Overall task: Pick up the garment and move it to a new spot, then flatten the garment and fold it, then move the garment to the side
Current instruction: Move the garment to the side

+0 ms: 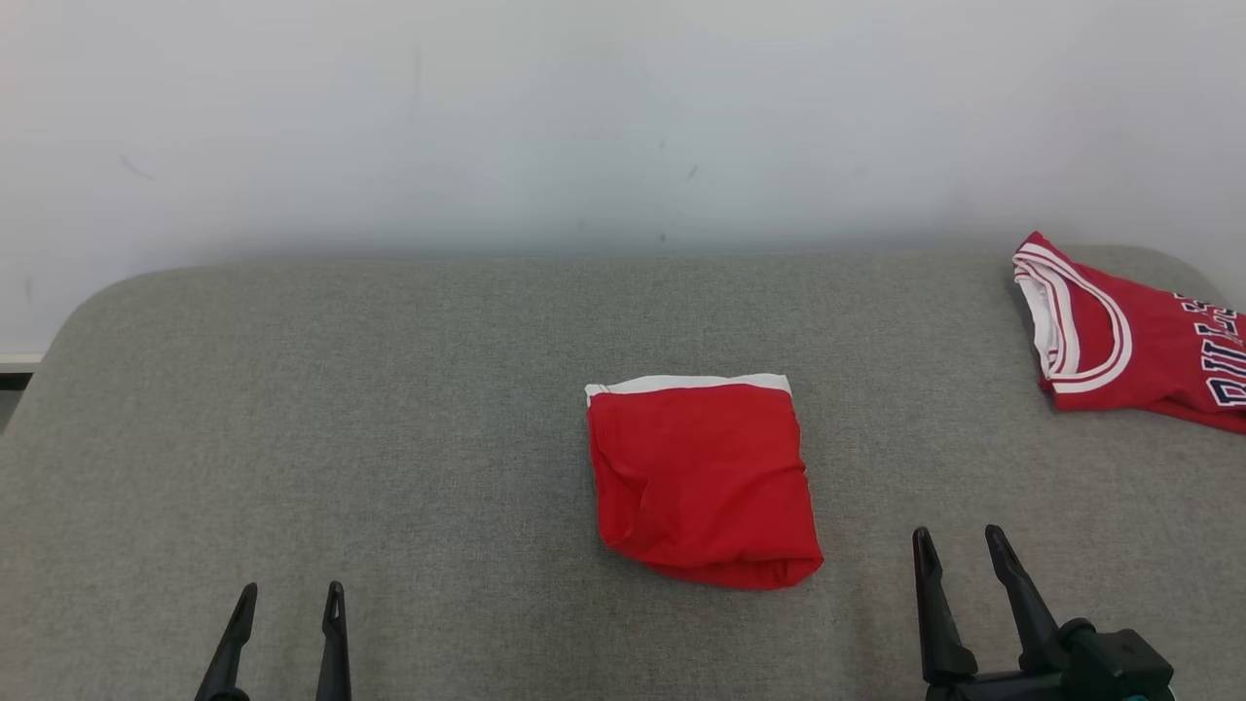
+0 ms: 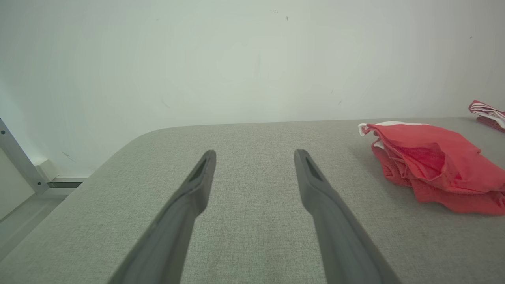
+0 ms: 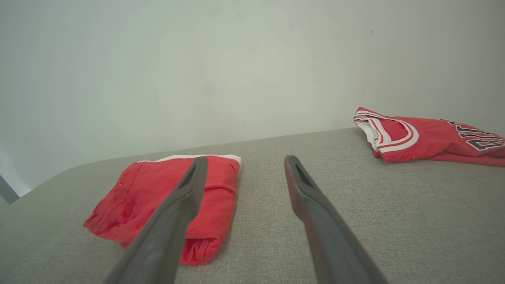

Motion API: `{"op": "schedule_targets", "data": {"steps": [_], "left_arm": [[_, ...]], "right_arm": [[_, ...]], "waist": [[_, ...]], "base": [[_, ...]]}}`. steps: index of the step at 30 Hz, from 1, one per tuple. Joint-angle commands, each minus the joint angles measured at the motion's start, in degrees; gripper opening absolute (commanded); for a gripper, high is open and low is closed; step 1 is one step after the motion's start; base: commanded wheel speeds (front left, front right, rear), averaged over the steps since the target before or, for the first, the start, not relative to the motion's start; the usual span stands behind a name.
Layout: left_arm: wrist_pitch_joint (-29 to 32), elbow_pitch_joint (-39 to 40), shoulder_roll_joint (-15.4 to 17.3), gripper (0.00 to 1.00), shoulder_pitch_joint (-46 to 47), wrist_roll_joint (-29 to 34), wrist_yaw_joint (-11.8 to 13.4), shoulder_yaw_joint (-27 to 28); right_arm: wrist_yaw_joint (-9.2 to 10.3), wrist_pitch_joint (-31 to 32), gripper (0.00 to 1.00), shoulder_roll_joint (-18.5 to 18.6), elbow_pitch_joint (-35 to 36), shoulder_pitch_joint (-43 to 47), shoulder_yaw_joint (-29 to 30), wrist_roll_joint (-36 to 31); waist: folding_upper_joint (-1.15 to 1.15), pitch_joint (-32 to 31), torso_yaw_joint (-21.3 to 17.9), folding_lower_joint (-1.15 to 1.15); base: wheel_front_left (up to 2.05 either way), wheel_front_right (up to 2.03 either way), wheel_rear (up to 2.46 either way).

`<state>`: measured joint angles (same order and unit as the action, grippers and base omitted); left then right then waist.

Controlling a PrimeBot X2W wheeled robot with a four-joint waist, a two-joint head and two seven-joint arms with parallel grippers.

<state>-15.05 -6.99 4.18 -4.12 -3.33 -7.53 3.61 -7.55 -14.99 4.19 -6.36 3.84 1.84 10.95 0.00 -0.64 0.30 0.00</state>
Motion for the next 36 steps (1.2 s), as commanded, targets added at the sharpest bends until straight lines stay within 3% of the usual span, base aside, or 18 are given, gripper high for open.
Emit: {"op": "schedule_targets", "data": {"steps": [1,36], "left_arm": [[-0.16,0.29,0.08,1.00,-0.46,0.35,0.12,-0.12],[-0.16,0.91,0.13,1.00,-1.06,0.99,0.11,-1.06]], "right_arm": [[0.17,-0.23,1.00,-0.29,-0.24,0.13,-0.06,-0.30],[0.17,-0.24,1.00,-0.11,-3.59,-2.01,-0.58,-2.12]], "waist": [[0.00,0.01,0.17,0.00],[0.00,0.74,1.67,0.00]], "base": [[0.00,0.00,0.00],[0.00,0.00,0.00]]}}
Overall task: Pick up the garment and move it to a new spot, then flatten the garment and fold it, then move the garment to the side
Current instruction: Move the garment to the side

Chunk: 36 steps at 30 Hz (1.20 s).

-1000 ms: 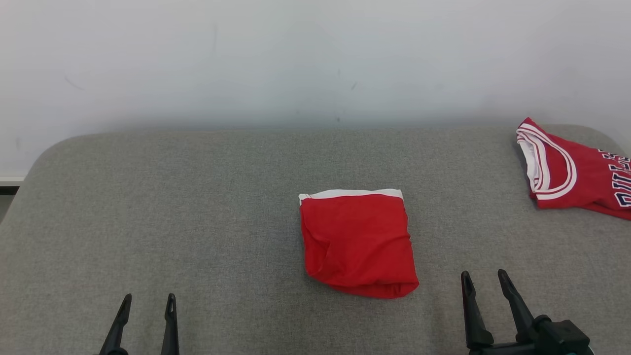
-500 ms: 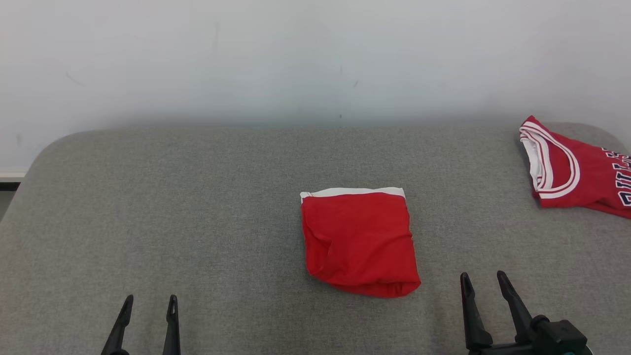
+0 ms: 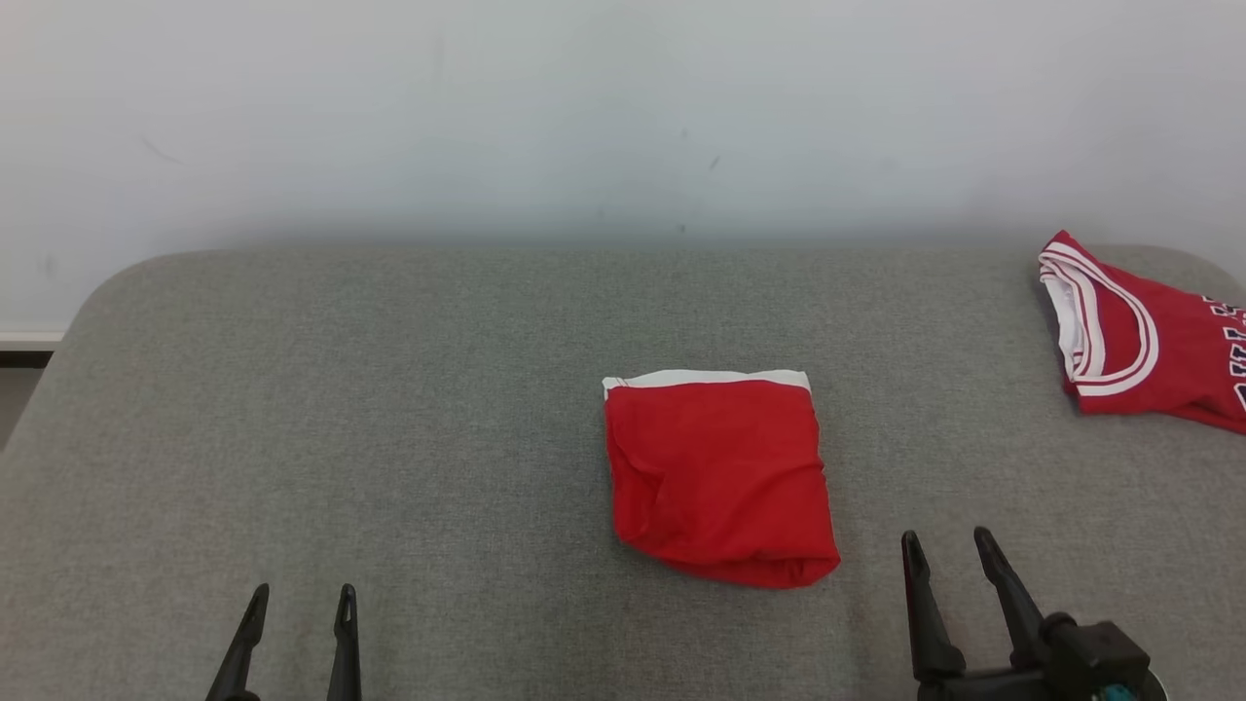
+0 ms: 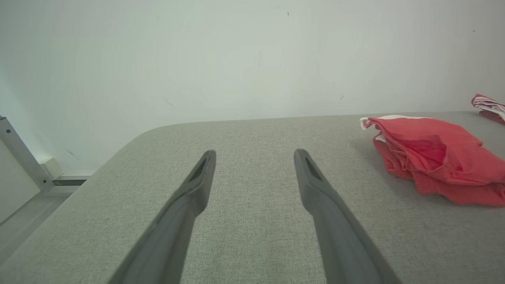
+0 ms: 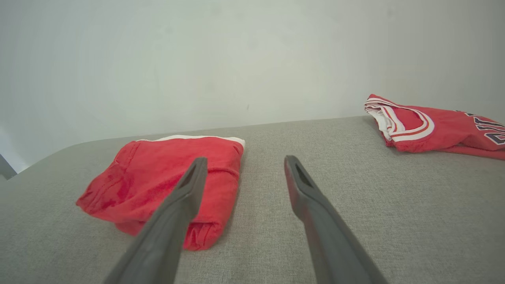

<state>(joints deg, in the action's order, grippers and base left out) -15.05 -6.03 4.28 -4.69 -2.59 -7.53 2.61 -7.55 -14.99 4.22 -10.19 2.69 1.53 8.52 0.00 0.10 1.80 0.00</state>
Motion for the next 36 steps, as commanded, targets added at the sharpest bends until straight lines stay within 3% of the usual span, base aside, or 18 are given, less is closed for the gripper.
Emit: {"op": "schedule_targets", "data": {"steps": [1,13,23,36], "left_arm": [[-0.16,-0.19,0.00,1.00,-0.29,0.22,0.10,-0.18],[-0.15,-0.88,0.27,1.00,1.08,-0.16,0.10,-1.41],[-0.15,-1.24,-0.10,1.00,2.40,-0.72,0.10,-2.33],[-0.15,-1.57,-0.14,1.00,5.26,-1.34,0.10,-2.87]], "right_arm": [[0.17,-0.24,1.00,0.02,0.30,-1.29,-0.41,0.55],[0.17,0.75,1.00,3.17,-6.02,-13.38,-2.53,-1.42],[0.17,4.38,1.00,4.90,-19.00,-24.78,-1.29,-1.62],[0.17,5.15,1.00,3.78,-38.21,-33.23,0.10,-1.66]], "waist": [[0.00,0.02,0.41,0.00],[0.00,0.91,4.12,0.00],[0.00,3.06,6.34,0.00],[0.00,6.81,7.08,0.00]], "base": [[0.00,0.00,0.00],[0.00,0.00,0.00],[0.00,0.00,0.00],[0.00,0.00,0.00]]}}
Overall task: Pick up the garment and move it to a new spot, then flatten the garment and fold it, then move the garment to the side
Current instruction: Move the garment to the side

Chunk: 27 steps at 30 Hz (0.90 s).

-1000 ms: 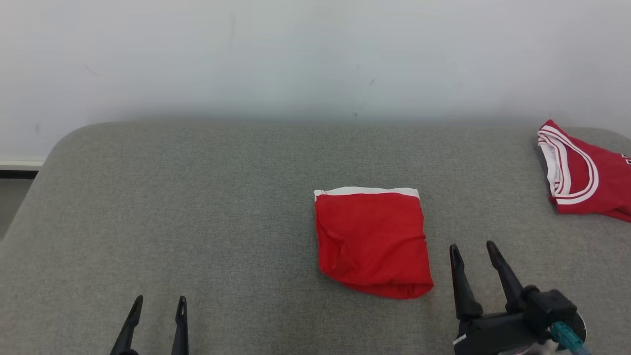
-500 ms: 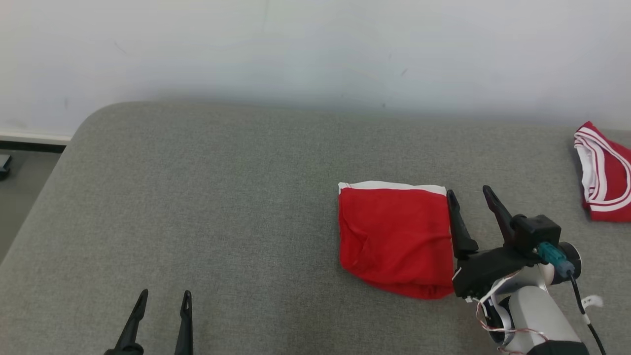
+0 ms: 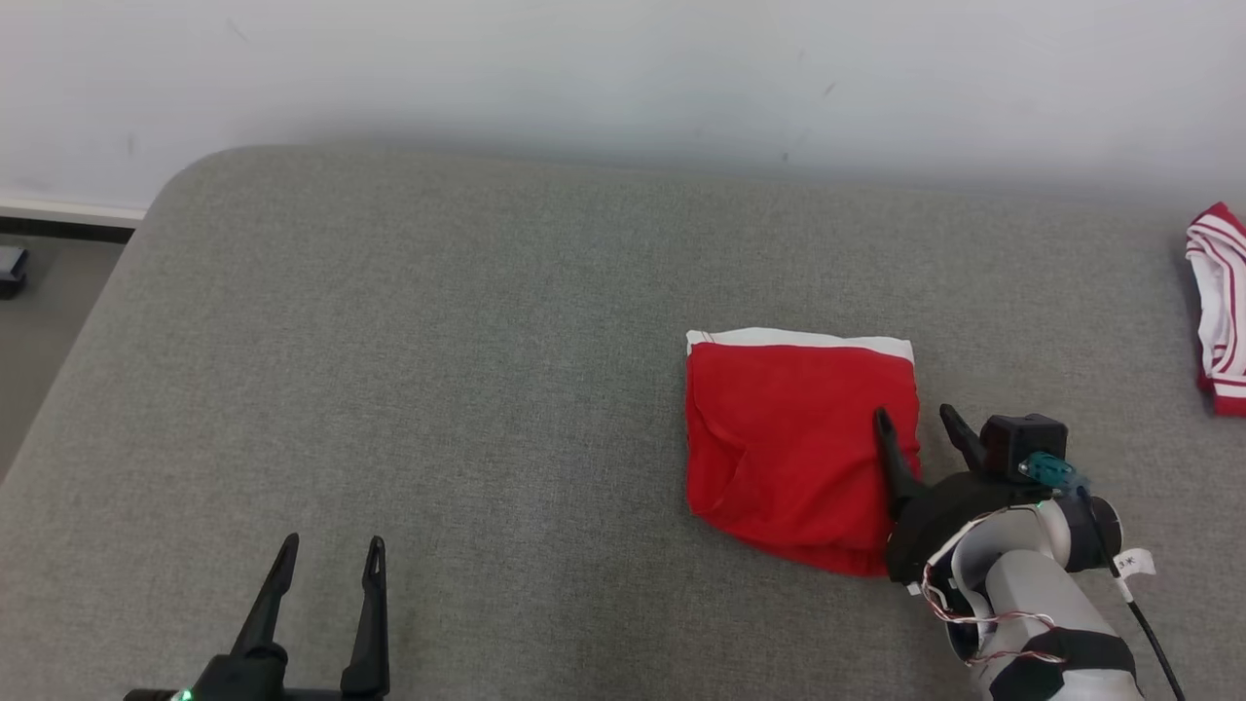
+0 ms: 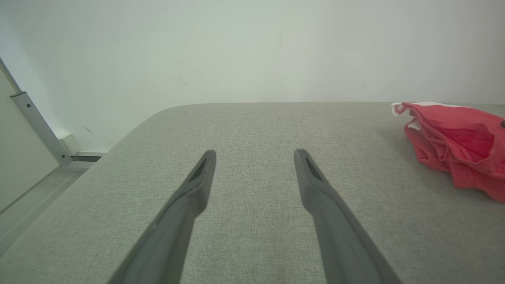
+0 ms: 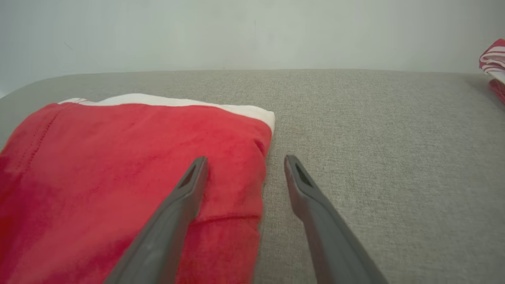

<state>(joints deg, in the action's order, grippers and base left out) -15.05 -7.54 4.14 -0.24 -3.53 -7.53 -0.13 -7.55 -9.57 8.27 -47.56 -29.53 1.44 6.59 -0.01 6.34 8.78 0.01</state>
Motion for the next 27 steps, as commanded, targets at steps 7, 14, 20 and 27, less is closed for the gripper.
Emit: {"op": "schedule_targets", "data": {"steps": [7,14,20,27], "left_arm": [[-0.15,-0.66,0.50,1.00,1.89,-0.72,0.10,-0.68],[-0.15,-1.13,0.56,1.00,1.83,-1.02,0.10,-0.15],[-0.15,-1.09,0.31,1.00,2.03,-1.31,0.10,0.10],[-0.15,-0.17,0.69,1.00,3.57,-1.56,0.09,0.09]], "right_arm": [[0.17,-0.01,1.00,-1.03,-10.04,-3.79,-0.08,0.24],[0.17,-0.44,0.00,-2.80,-16.17,-4.14,-2.12,1.77],[0.18,-1.77,0.00,-1.70,-17.10,-6.12,-3.77,2.74],[0.18,-1.41,0.00,2.13,-15.71,-13.13,-9.81,1.11]], "waist": [[0.01,1.39,0.21,-0.01],[0.01,1.15,0.00,-0.01],[0.01,1.75,-0.46,-0.01],[0.01,5.55,-1.78,-0.01]], "base": [[0.00,0.00,0.00],[0.00,0.00,0.00],[0.00,0.00,0.00],[0.00,0.00,0.00]]}}
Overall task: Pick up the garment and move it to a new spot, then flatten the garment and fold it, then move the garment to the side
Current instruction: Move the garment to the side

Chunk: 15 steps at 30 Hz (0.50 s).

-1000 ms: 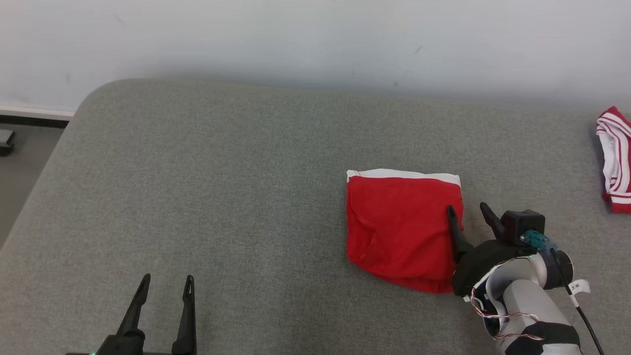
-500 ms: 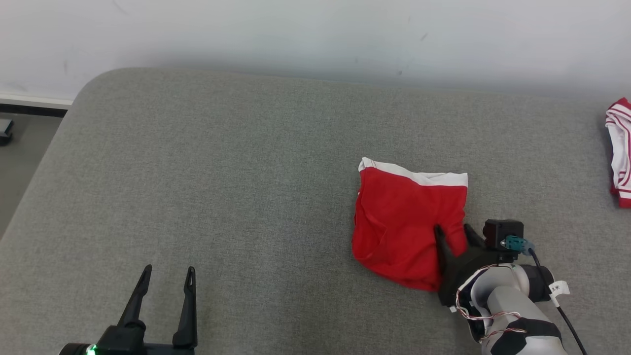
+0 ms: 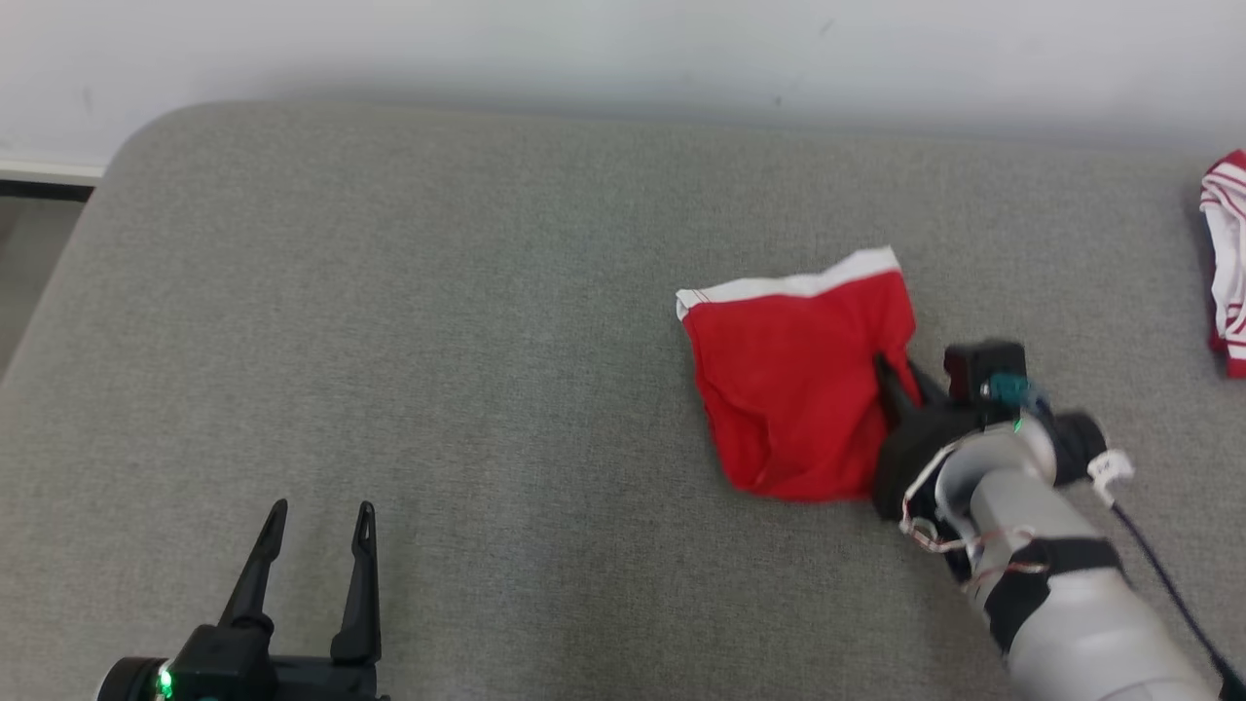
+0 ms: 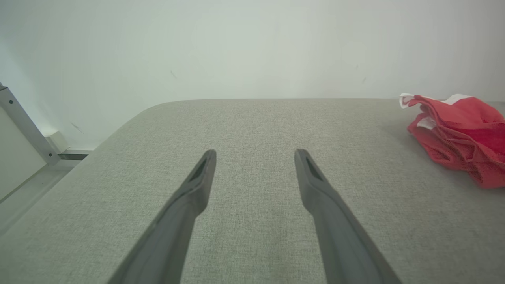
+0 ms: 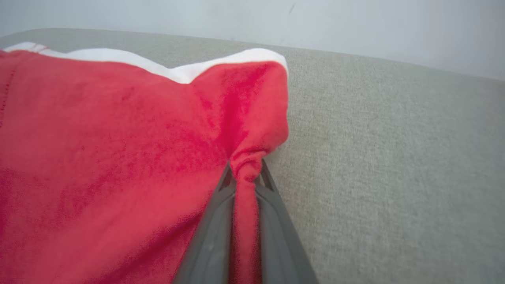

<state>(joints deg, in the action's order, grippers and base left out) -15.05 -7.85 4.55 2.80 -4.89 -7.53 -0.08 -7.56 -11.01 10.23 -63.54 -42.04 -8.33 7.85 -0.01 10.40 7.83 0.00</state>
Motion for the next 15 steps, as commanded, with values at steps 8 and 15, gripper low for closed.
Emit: {"op": "schedule_targets", "data": {"steps": [8,15], "left_arm": [[-0.15,0.86,1.15,1.00,3.84,-0.81,0.09,-0.81],[-0.15,2.52,2.98,1.00,6.61,-1.52,0.09,-1.20]], "right_arm": [[0.19,4.15,0.00,7.11,3.28,-10.11,-8.64,0.65],[0.19,8.84,0.00,14.74,8.81,-16.94,-15.43,4.19]], "waist": [[0.01,7.56,-3.70,0.00],[0.01,13.28,-8.29,0.00]], "base": [[0.00,0.00,0.00],[0.00,0.00,0.00]]}}
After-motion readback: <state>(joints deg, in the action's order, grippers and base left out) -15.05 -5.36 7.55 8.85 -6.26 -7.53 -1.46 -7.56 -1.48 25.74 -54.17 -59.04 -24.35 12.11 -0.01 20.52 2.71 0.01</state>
